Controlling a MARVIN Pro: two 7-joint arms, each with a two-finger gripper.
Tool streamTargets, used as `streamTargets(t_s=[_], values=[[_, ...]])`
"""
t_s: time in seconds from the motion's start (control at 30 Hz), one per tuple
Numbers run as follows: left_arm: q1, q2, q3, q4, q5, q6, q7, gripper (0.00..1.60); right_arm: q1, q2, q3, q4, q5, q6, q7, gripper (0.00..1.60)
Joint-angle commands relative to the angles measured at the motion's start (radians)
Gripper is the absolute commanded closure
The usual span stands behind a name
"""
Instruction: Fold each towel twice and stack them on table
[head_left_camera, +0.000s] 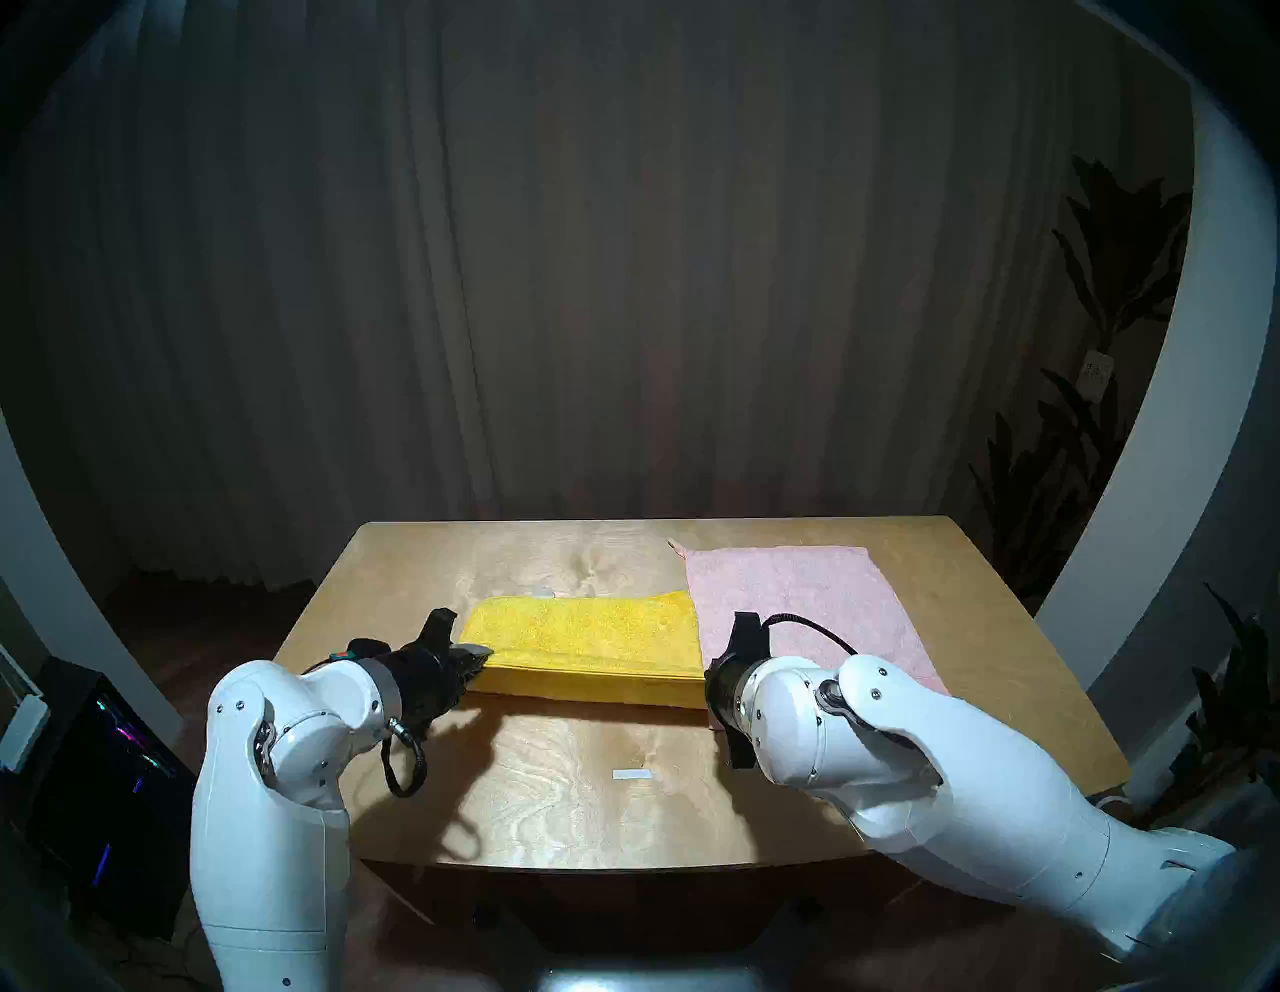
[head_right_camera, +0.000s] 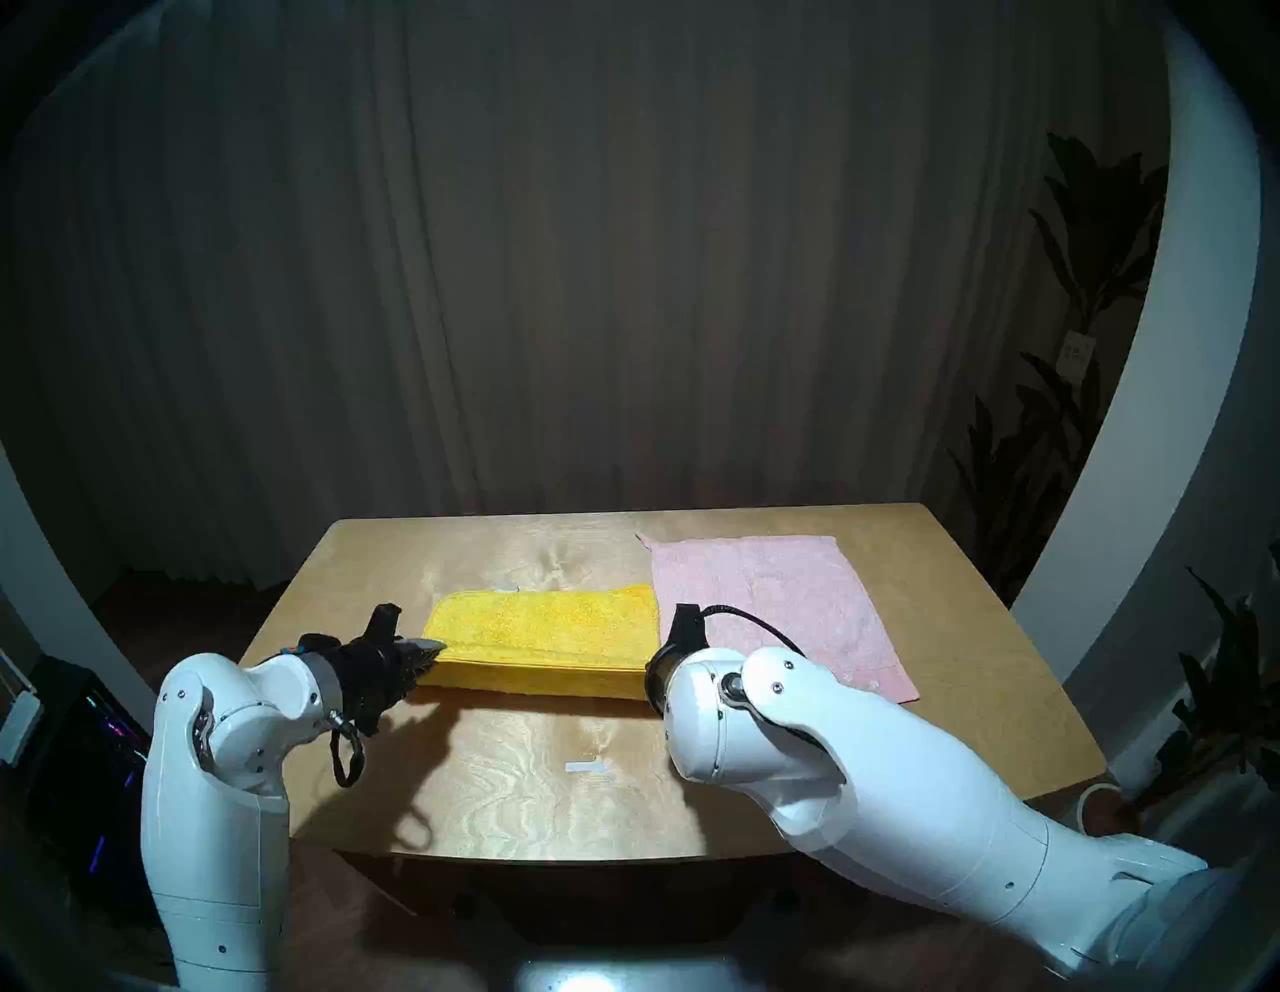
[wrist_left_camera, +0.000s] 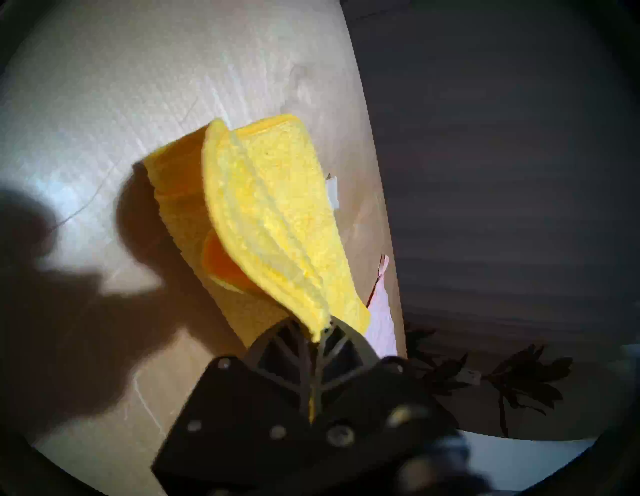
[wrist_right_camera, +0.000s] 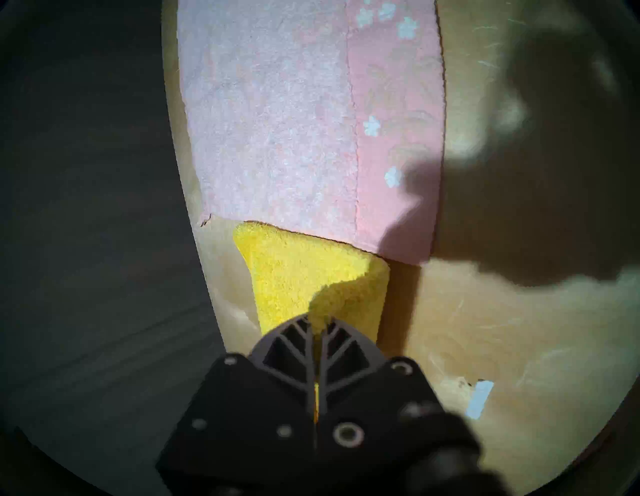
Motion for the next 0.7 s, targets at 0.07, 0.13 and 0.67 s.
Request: streamTargets(t_s=[0.07, 0.13, 0.67], values=[[-0.136, 0.038, 0.034, 0.061, 0.039, -0.041, -0.007, 1.6, 0.116, -0.094, 0.013, 0.093, -0.011, 0.008, -0.007, 1.6], [-0.149, 0.043, 0.045, 0.076, 0.046, -0.05, -0.011, 1.6, 0.137, -0.108, 0.014, 0.121, -0.012, 0.013, -0.011, 1.6], [-0.3, 0.064, 0.147, 0.241, 0.117, -0.117, -0.027, 1.6, 0.25, -0.196, -0.006, 0.346, -0.038, 0.057, -0.026, 1.6]])
